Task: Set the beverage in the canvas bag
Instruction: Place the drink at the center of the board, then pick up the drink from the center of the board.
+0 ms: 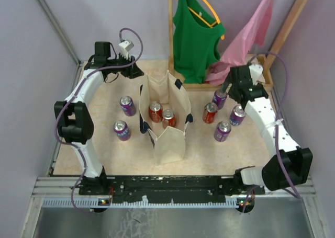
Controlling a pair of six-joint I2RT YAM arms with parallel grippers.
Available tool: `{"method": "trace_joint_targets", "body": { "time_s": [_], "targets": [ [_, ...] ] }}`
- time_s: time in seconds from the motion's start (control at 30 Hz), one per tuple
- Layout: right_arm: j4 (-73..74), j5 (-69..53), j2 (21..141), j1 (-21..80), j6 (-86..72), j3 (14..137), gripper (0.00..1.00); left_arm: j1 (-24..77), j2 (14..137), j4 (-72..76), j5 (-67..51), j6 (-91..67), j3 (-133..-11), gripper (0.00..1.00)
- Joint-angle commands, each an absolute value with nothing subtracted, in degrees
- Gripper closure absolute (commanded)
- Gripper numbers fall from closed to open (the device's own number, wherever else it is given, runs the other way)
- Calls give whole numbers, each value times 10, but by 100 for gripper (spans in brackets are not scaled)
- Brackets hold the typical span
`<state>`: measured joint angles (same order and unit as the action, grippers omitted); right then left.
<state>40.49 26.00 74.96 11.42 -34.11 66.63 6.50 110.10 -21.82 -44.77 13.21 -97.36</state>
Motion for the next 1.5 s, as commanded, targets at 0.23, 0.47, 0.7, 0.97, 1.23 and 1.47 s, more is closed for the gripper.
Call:
{"method": "trace_joint_targets", "body": {
  "time_s": [0.23,0.47,0.7,0.97,1.23,1.47],
  "targets": [
    [565,267,905,269,-304,923,5,67,1083,-209,-454,130,-980,43],
    [581,247,946,294,-347,928,5,66,1067,-209,-456,135,-961,43],
    [596,247,975,284,-345,925,3,66,1063,-216,-457,142,-957,43],
    [570,205,972,255,-358,864,3,66,1063,-214,-457,136,-956,43],
    [521,183,979,229,-357,813,3,66,1063,-216,-456,132,-956,43],
    [513,178,987,227,-353,801,14,66,1064,-228,-451,138,-964,43]
  ]
}}
